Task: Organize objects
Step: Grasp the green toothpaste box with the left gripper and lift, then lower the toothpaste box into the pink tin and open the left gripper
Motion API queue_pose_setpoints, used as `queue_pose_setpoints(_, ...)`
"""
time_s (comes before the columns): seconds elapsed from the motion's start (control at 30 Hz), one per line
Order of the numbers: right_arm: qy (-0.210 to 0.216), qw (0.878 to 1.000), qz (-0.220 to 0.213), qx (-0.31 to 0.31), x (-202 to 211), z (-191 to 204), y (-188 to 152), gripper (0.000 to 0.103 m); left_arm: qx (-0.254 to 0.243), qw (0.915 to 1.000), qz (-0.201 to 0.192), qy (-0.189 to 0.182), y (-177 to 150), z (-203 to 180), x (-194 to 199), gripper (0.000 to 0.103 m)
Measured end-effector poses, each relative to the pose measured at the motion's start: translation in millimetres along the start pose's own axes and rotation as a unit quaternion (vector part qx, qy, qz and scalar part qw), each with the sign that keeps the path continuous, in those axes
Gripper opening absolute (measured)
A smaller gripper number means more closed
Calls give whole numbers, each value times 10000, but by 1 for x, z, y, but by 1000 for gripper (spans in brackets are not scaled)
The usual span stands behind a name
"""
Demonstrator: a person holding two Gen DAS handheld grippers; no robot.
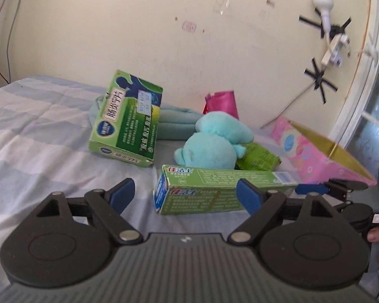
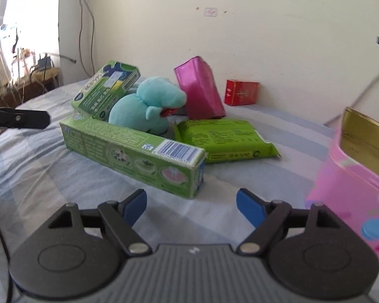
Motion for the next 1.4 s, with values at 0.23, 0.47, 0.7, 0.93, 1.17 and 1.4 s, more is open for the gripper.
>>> queue_pose_setpoints(0.23,500,9986,153,-113,-25,-4,12,82,-282,9989,384,30,-5,-19,-26,83)
queue_pose_setpoints(0.47,253,9995,-152,147,-7,6,12,70,-336,9994,21,-94,9,-46,0,83)
queue_pose_setpoints(0.7,-176,9964,-819,-155,49,-26,17,70,-859,9940,-405,-549,43,-116,-3,83)
queue_pose_setpoints(0.93,-1088,9846,-1236,-592,98,-102,8,70,-1480,9801,-503,-1220,57,-213,-48,83)
queue_pose_setpoints(1.17,-1825,9721,-1100,-987,117,-186,-31,70,-1821,9717,-136,-1496,37,-290,-113,83)
queue_pose_setpoints(1.4,-2216,9607,-948,-1375,102,-232,-65,79,-1923,9737,296,-1183,22,-324,-170,85)
Point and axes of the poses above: each gripper's, at about its wrist camera, not at the fingertips, and x roughly against the way its jaws point, z to its left, y to its top, the point moved 4 cm from there along -x, roughly the way its jaws point, and after that the axes turned 2 degrees about x, right-handed, at the moved point
